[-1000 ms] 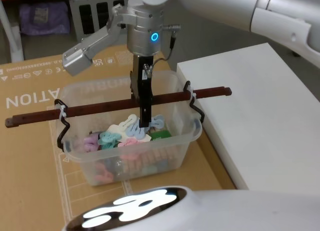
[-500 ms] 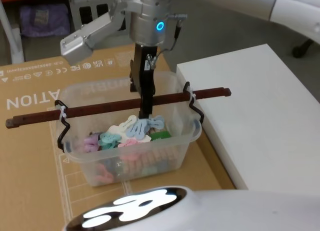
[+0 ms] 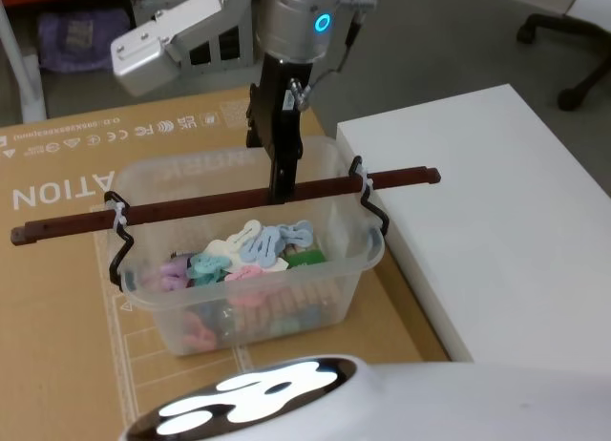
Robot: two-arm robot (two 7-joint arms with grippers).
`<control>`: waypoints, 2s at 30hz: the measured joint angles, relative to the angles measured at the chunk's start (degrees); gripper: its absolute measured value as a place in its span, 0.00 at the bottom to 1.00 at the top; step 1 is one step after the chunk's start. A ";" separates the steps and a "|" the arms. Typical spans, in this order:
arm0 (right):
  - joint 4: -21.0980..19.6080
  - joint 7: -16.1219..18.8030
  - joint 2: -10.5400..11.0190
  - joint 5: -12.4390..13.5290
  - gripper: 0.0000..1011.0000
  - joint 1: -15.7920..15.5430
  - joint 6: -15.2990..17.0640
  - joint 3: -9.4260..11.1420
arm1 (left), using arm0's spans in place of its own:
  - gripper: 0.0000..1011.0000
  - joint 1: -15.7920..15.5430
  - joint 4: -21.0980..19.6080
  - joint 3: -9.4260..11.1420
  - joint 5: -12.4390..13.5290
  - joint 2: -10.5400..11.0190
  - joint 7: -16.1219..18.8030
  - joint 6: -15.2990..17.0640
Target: Use one hand to grasp the basket and place it at the designated location.
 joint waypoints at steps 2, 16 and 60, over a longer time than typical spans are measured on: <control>-0.94 -0.20 0.52 -0.09 0.99 0.27 0.44 0.04 | 0.00 0.00 -0.01 0.00 0.00 0.00 0.00 0.00; -7.24 -1.31 4.40 -0.43 0.99 2.43 4.49 0.57 | 0.00 0.00 -0.01 0.00 0.00 0.00 0.00 0.00; 8.83 -5.27 -3.59 1.70 0.99 -0.24 -3.55 -4.98 | 0.00 0.00 -0.01 0.00 0.00 0.00 0.00 0.00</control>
